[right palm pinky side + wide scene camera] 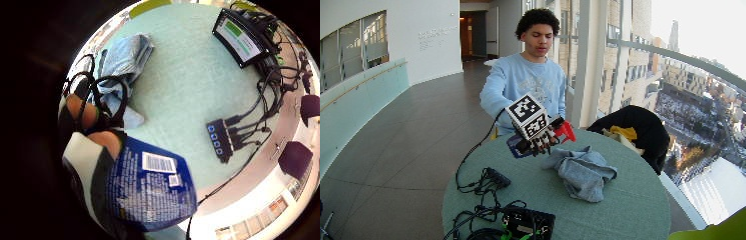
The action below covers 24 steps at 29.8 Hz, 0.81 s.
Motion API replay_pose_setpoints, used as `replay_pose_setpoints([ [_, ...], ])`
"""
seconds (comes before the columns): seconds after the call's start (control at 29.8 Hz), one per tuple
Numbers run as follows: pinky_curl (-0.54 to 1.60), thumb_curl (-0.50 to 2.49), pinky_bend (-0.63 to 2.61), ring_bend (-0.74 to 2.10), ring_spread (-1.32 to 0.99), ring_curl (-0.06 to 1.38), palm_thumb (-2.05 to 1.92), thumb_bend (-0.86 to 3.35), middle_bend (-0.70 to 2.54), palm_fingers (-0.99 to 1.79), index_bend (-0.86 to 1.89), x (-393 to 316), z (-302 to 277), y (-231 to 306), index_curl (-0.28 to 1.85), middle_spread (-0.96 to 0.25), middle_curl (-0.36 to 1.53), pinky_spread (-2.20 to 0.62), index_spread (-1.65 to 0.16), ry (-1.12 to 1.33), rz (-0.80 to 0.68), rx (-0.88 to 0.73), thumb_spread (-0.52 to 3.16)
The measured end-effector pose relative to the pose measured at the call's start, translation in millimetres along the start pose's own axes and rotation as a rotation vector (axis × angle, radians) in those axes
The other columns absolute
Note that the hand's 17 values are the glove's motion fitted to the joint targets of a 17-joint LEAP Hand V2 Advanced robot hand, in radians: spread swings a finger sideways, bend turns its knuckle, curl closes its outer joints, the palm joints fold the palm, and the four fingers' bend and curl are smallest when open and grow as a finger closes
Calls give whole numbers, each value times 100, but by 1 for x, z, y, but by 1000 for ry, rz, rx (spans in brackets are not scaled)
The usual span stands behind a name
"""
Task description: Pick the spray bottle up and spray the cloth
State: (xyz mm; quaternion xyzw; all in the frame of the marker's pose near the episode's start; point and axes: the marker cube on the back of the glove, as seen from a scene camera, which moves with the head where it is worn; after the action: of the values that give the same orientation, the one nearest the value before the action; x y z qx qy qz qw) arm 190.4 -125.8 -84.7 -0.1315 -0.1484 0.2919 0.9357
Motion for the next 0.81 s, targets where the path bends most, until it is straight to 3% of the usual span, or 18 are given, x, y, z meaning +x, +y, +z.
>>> replay_pose_setpoints([
  [0.81, 37, 72, 30, 52, -7, 40, 94, -3, 41, 121, 16, -1, 3, 1, 46, -8, 49, 2, -20, 11, 10, -20, 52],
])
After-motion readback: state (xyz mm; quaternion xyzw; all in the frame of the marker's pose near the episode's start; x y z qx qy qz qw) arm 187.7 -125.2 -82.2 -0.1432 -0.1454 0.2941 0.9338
